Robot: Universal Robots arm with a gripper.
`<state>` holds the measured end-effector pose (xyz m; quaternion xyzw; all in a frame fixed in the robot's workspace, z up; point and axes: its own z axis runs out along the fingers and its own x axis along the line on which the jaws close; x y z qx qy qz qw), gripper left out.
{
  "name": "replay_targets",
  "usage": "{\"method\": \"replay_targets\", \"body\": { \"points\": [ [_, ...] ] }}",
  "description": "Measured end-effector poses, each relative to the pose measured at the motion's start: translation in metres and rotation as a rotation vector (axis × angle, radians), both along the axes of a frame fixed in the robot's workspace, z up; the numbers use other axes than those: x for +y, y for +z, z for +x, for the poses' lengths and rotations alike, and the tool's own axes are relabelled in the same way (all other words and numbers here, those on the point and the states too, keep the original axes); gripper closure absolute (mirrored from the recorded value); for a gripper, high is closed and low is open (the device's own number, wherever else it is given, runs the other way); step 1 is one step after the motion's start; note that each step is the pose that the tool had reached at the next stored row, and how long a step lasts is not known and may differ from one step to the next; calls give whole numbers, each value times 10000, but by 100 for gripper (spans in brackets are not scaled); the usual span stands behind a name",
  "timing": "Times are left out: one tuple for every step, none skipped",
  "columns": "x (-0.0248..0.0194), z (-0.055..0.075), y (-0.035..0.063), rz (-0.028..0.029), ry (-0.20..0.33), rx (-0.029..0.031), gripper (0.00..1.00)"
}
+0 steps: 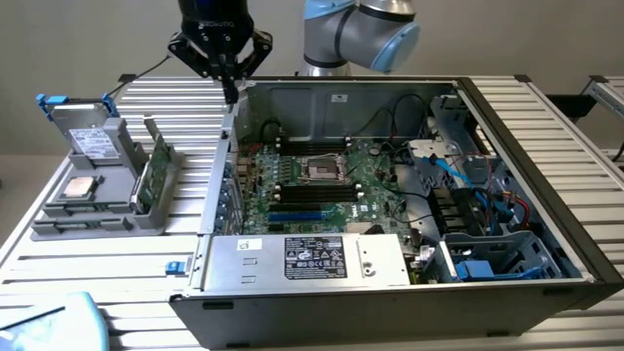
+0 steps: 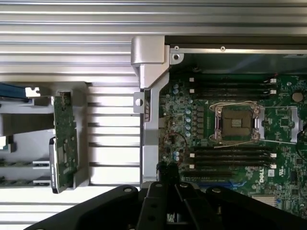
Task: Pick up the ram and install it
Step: 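Reach for the ram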
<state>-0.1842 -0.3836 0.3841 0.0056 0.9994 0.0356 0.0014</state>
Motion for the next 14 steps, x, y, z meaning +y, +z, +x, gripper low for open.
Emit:
{"method": "replay_targets", "body": {
  "points": [
    [6, -46, -6, 0, 0, 0, 89],
    [11, -91, -11, 0, -1, 1, 89],
    [15, -136, -16, 0, -1, 0, 89],
    [17, -180, -22, 0, 1, 0, 89],
    [20, -227, -28, 0, 1, 0, 89],
    [22, -271, -32, 0, 0, 0, 89],
    [23, -319, -34, 0, 0, 0, 89],
    [22, -365, -35, 3, 1, 0, 89],
    [22, -409, -36, 5, 1, 0, 89],
    [23, -455, -36, 8, 0, 1, 89],
    [23, -502, -36, 12, -1, 0, 89],
    [22, -546, -36, 19, 1, 0, 89],
    [23, -591, -36, 29, 1, 0, 89],
    [23, -636, -37, 41, 1, 0, 89]
  ]
}}
